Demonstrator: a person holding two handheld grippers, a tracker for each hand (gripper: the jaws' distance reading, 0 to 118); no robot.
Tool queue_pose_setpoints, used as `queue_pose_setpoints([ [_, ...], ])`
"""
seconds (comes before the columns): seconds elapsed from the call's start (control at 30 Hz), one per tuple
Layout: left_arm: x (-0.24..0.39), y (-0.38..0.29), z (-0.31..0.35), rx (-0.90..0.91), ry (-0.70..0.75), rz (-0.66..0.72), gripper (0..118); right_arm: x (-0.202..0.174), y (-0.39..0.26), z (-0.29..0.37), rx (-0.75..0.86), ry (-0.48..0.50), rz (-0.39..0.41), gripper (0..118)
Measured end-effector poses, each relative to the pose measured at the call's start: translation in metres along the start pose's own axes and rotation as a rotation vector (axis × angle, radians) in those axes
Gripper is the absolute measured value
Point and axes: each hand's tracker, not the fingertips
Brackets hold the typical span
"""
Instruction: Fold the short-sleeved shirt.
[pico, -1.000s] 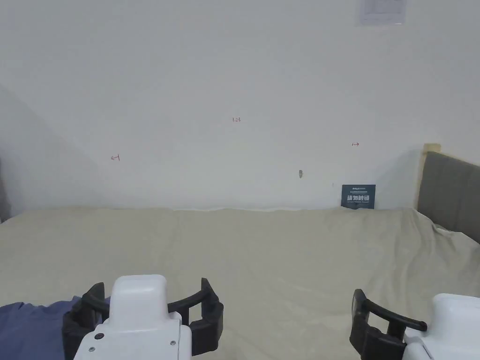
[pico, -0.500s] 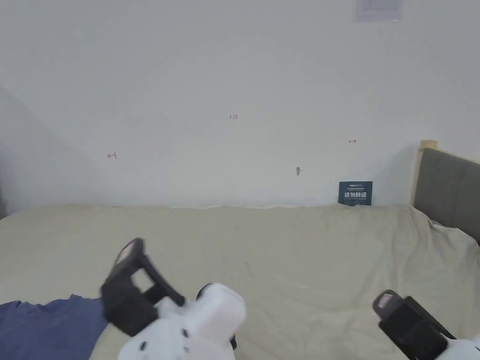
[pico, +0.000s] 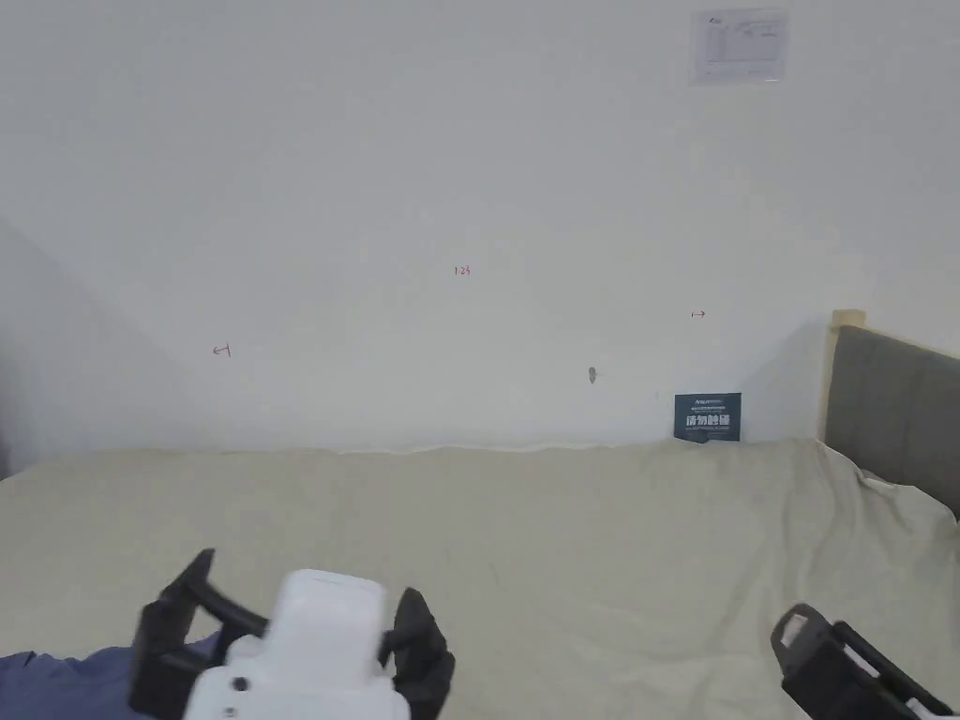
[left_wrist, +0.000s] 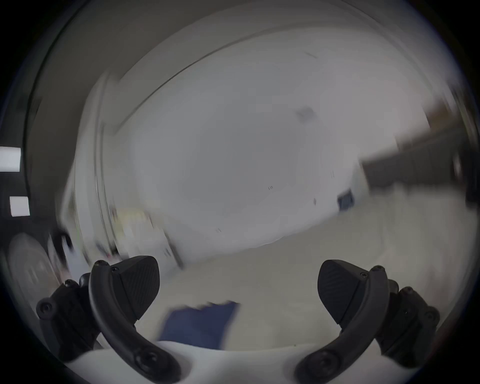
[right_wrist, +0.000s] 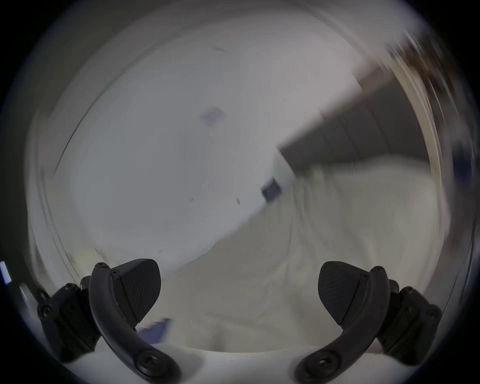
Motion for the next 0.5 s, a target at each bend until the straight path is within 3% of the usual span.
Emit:
queue_pose_setpoints([
  [0.07,-0.013,-0.003,0.000,-0.036,-0.011,0.207,118,-0.016,-0.004,0.001,0.128,0.032,0.261,117],
  [0.13,-0.019,-0.010,-0.002,-0.054,-0.037,0.323,118,-0.030,-0.011,0.008,0.225,0.063,0.425,117],
  [0.17,-0.021,-0.015,-0.003,-0.061,-0.059,0.338,118,-0.034,-0.015,0.010,0.248,0.076,0.461,117],
  [0.2,-0.021,-0.018,-0.005,-0.081,-0.065,0.329,118,-0.037,-0.018,0.010,0.246,0.077,0.472,117],
  [0.33,-0.014,-0.024,-0.005,-0.114,-0.032,0.271,118,-0.032,-0.025,0.009,0.167,0.088,0.389,118],
  [0.5,-0.007,-0.023,0.000,-0.071,-0.023,0.204,118,-0.025,-0.028,0.001,0.117,0.052,0.367,117],
])
